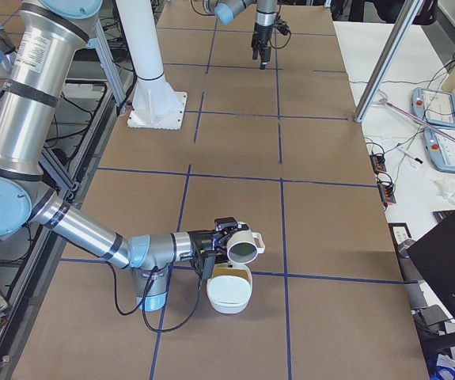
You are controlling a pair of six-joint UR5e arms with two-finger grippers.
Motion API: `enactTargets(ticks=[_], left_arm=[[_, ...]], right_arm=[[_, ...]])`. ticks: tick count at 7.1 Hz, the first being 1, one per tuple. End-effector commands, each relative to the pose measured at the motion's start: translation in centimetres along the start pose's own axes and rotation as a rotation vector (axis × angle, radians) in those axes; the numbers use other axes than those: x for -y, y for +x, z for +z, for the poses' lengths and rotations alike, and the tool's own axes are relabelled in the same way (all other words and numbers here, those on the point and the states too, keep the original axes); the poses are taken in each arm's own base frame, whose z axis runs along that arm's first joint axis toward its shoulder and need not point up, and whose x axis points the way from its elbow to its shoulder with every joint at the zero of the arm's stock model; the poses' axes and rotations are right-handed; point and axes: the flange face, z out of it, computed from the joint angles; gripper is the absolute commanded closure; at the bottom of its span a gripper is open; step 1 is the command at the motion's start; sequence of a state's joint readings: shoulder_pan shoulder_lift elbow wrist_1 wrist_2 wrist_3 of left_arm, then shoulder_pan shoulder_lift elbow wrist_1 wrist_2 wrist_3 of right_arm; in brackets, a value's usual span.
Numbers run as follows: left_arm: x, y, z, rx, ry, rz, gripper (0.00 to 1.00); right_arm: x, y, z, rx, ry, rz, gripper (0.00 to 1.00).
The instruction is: Left arm hands cup to right arm to dump lemon
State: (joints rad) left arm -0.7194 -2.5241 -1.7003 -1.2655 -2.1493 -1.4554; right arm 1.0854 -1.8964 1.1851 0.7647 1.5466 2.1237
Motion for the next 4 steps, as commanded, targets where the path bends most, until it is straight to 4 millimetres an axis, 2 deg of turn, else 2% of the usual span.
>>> enactTargets(ticks=[1,3,4], left_arm=[[-0.3,0.0,-0.4,-0.008,0.003,0.003,0.00],[-0.4,0.0,-0.6,-0.011,0.003,0.004,0.00],[-0.5,0.2,-0.9,-0.016,0.004,0.004,0.00]], right_arm=[[0.0,-0.2,-0.2,0.027,-0.006,0.186,0.99],[0.8,0.2,-0.7,0.046,0.031,0.338,0.98],[1.5,0.8,-2.4,0.088,0.025,0.380,0.98]])
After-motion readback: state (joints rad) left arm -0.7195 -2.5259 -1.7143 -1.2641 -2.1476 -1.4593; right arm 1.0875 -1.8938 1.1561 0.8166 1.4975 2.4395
